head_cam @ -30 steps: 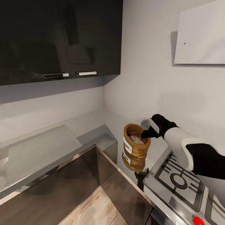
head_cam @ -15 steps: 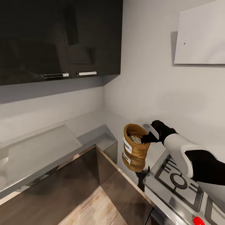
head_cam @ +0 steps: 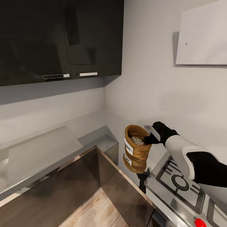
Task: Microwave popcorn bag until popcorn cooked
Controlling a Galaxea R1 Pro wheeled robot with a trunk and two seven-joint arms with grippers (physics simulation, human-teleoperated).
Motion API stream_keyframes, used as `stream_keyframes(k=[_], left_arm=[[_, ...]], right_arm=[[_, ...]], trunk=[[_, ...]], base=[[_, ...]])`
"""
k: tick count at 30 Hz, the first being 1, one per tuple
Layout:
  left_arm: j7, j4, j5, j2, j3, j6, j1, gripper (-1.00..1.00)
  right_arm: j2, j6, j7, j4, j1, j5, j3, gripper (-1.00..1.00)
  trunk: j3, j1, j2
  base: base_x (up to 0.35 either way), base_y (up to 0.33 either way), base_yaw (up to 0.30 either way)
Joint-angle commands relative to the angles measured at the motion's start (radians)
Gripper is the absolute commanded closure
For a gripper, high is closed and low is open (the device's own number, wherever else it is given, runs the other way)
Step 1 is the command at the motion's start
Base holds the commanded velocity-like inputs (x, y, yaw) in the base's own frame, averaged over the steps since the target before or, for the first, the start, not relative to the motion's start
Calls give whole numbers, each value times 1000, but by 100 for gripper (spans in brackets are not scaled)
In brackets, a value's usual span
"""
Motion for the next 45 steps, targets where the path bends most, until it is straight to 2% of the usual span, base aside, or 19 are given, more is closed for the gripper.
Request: stream_keyframes(k=[1,24,30,37,40,45], left_arm=[[-1,1,7,0,1,-3,-1,-100],[-1,1,8,0,1,-3,-1,-100],[-1,1,7,0,1,-3,-1,-100],[-1,1,7,0,1,-3,-1,-100],[-1,1,7,0,1,-3,-1,-100],[-1,1,8,1,1,-3,-1,-100]], right_arm=[[-1,5,2,-1,-1,0,6,100],[1,7,4,-1,-2,0,-3,100],[-7,16,11,-6,-23,-8,-5,100],[-10,127,17,-137,-30,-13,-9,100],[-11,127,19,-194,-32,-33,-10,100],[-10,127,19,-211,-44,-43,-10,100]], trunk=[[-2,1,-2],[-2,1,-2],[-2,1,-2],[-2,1,-2],[-2,1,-2],[-2,1,-2]], base=[[0,0,0],[0,0,0],[0,0,0],[0,0,0],[0,0,0],[0,0,0]])
